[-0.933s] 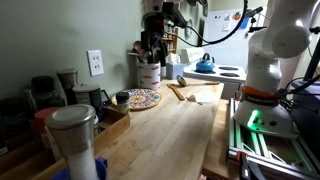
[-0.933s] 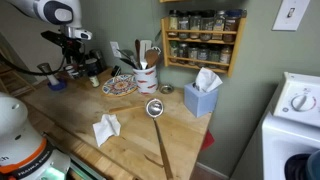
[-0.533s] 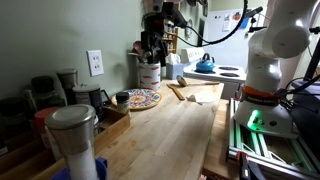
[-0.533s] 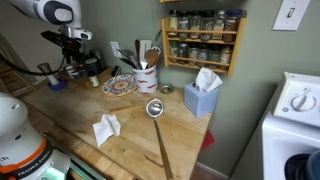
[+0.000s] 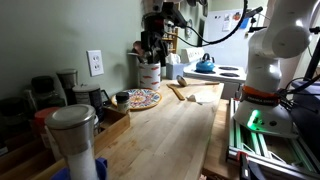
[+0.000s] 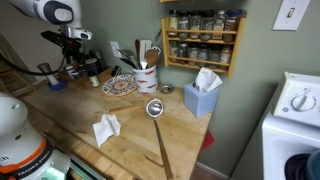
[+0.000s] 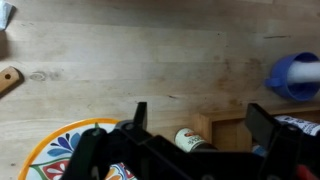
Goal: Pick up a wooden spoon from the utensil holder and put it on the kitchen counter
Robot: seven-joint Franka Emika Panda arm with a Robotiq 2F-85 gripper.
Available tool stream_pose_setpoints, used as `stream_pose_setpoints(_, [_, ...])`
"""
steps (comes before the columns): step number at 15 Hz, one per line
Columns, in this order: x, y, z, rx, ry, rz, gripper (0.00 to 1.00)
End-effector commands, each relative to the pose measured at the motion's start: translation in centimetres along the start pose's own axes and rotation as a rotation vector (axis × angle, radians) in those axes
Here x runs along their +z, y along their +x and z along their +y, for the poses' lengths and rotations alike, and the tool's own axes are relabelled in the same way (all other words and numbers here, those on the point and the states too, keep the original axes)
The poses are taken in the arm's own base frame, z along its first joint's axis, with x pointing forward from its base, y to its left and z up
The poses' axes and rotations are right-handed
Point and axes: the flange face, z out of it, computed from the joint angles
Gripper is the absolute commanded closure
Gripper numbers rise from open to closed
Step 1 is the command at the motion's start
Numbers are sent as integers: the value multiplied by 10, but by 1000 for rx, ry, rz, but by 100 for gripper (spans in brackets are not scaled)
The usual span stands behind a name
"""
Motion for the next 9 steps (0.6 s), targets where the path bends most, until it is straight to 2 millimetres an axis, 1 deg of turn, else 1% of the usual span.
stream_pose_setpoints(1, [-1, 0, 0, 0, 0, -1, 0])
stream_pose_setpoints(3, [-1, 0, 0, 0, 0, -1, 0])
stream_pose_setpoints(5, [-6, 0, 8, 8, -60, 27, 0])
stream_pose_setpoints(9, [-31, -7, 34, 31, -118, 60, 0])
